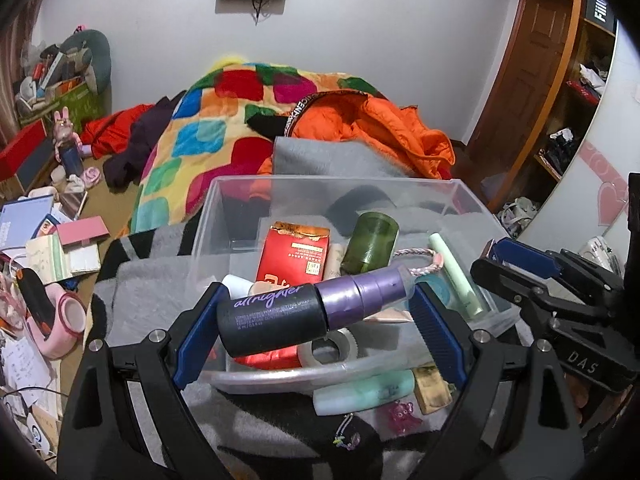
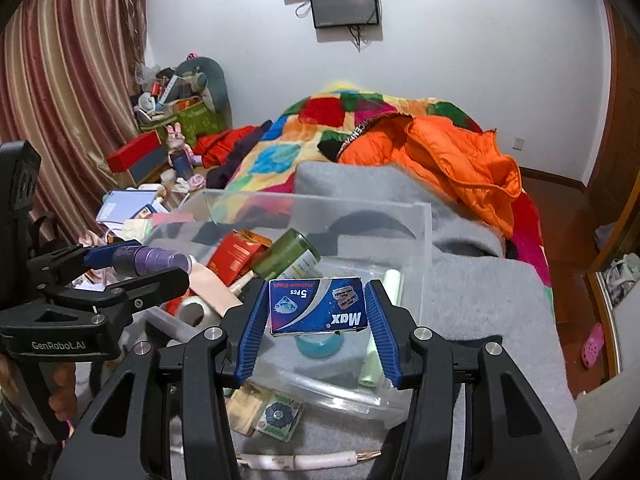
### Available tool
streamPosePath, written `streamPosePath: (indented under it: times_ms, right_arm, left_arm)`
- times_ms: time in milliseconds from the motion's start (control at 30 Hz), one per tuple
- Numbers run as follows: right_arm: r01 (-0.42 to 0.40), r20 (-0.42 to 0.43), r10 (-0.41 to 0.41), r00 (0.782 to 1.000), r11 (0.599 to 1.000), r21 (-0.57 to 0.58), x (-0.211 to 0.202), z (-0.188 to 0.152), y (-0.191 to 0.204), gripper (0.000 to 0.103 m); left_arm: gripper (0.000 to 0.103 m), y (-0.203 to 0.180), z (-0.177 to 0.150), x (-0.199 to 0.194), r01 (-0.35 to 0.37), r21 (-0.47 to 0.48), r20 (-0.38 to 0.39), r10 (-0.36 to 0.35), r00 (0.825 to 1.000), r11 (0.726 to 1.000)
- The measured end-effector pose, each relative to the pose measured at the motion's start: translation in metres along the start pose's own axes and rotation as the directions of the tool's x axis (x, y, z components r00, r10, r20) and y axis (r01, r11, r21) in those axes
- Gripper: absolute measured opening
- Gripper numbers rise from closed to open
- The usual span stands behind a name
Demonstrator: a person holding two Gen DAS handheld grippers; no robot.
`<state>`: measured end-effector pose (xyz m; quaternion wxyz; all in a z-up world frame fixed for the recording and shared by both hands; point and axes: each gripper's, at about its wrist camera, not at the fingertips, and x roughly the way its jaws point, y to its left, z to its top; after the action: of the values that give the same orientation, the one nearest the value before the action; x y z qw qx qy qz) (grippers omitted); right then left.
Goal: Organize objects
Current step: 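Lower the spray bottle and Max box into the clear box and release both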
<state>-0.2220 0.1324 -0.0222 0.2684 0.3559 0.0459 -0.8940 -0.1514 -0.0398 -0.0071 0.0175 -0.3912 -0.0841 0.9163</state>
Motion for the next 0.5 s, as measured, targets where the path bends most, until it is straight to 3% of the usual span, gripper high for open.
streamPosePath:
  times_ms: [500]
  right_arm:
    - [0.009,-0.035,-0.009,0.999,1.000,-0.004,0.014,-0.004,0.003,0.047]
  left_arm:
    - [0.093,-0.002,0.002,0.013,0.025,0.003,-0.027,-0.025,0.999,1.000]
